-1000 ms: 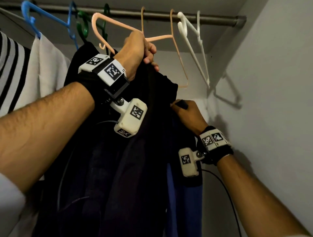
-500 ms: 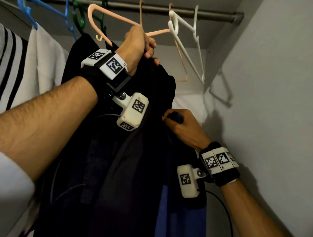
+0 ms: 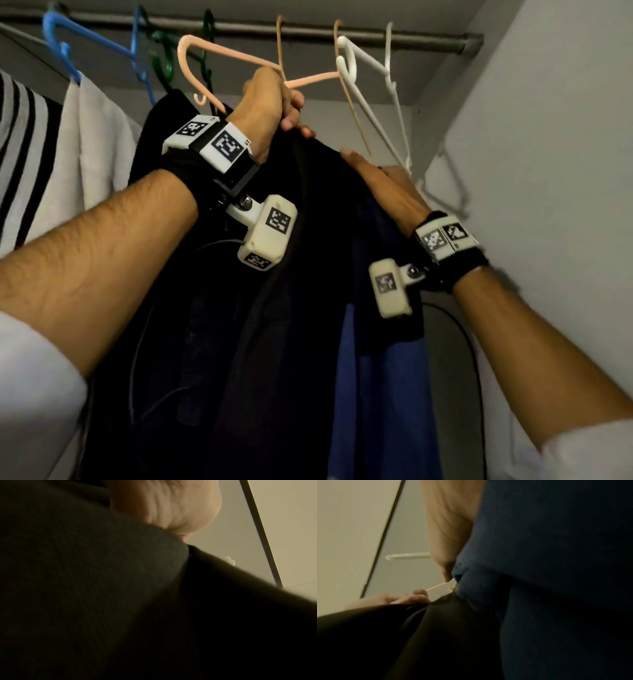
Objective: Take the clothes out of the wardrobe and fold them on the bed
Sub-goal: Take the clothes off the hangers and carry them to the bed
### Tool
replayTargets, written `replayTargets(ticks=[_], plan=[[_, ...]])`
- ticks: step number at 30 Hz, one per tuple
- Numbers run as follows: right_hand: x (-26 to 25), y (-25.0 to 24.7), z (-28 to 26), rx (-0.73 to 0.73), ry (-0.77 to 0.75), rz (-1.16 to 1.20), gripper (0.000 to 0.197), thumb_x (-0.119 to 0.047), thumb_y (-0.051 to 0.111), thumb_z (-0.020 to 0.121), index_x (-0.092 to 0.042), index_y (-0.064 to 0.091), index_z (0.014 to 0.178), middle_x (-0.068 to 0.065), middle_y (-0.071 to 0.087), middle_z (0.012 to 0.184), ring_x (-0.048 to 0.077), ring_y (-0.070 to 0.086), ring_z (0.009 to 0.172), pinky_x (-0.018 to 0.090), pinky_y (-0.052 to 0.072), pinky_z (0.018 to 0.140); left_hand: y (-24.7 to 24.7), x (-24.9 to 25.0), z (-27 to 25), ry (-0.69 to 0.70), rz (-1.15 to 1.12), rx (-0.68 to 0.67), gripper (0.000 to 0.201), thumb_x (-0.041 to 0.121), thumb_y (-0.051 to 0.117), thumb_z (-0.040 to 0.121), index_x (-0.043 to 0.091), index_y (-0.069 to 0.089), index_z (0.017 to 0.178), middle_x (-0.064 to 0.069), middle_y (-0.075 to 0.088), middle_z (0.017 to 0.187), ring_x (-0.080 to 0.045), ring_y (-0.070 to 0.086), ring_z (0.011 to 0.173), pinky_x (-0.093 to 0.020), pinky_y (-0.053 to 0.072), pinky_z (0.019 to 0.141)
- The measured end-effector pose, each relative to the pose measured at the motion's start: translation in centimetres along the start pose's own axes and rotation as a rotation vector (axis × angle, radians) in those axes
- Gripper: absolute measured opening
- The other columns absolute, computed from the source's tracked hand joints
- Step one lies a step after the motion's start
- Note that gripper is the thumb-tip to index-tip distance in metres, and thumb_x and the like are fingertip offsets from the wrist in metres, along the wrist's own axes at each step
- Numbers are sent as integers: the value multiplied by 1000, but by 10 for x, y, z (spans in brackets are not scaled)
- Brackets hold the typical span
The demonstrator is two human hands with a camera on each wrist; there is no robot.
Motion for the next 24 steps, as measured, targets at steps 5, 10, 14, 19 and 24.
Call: replayTargets(ticks=[5,10,14,19,24], plan=[[-5,26,20,-20,42,-72,65,-77,78,67,-17,76,91,0,78,86,22,76,82,34,59,75,-1,0,-2,4,70,6,21,-3,33,80,4,50,70,-6,29,44,-27,36,46,-36,52,58],[-15,32,12,114,-160,-190,34,-31,71,89,-17,57,61,-2,62,62,20,61,63,29,43,57,-4,-3,-8,-12,79,-28,16,-4,37,67,4,51,69,-9,34,47,-29,45,52,-36,54,58],[-9,28,-11,141,-307,-177,41,-23,67,88,-17,43,55,-7,47,49,16,45,51,31,32,52,4,-7,-17,-24,-7,-76,18,1,37,54,4,49,66,-15,40,56,-33,49,60,-37,57,54],[11,26,-45,147,-376,-110,48,-18,70,91,-12,37,57,-5,35,48,8,31,47,30,25,50,4,-13,-17,-35,-41,-90,12,3,37,54,5,47,62,-20,48,63,-33,58,57,-44,53,78],[21,32,-76,130,-424,-96,50,-14,70,94,-17,36,57,0,39,50,9,37,48,25,27,50,5,-15,-14,-34,-72,-96,14,1,37,55,4,49,63,-18,47,60,-34,59,55,-57,56,87]])
Point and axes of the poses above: each hand's wrist, its own z-axis towards the middle knuckle, its own y-axis out of the palm, x = y × z, the point moved 7 cm from there along z, towards the middle knuckle
